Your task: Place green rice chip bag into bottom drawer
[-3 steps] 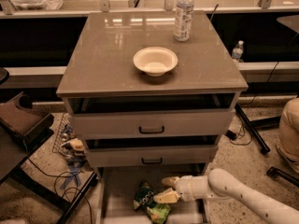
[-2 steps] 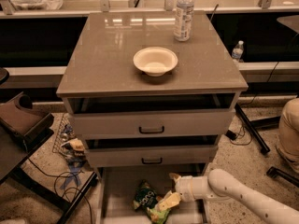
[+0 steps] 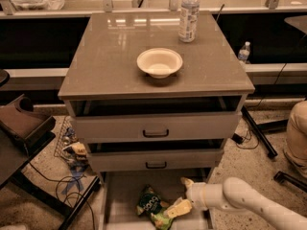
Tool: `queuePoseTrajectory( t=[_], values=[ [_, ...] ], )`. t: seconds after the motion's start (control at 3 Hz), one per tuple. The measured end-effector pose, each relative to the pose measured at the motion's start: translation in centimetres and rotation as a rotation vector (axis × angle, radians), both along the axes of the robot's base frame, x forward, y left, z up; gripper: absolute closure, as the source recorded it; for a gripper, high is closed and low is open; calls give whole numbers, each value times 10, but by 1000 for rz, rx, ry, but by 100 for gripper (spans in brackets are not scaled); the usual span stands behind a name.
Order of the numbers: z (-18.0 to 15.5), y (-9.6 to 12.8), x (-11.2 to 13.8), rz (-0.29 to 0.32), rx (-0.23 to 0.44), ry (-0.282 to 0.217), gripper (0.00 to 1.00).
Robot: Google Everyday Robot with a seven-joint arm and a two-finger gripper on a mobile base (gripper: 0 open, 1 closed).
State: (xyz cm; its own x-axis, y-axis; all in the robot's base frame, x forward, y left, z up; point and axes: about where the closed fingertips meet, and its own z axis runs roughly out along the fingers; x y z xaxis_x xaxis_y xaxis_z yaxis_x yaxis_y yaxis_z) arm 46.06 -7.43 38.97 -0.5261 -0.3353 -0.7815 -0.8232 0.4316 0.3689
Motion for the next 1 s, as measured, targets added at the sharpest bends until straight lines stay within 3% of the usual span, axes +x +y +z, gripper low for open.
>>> queuePoseTrajectory(
  t=[0.33,0.67,1.0],
  values=[
    [91,-53,-27,-171,-68,-109,0],
    [172,-101,-38,-320,-94,-234,0],
    [234,-136,-39,-432,-103,-331,0]
  ],
)
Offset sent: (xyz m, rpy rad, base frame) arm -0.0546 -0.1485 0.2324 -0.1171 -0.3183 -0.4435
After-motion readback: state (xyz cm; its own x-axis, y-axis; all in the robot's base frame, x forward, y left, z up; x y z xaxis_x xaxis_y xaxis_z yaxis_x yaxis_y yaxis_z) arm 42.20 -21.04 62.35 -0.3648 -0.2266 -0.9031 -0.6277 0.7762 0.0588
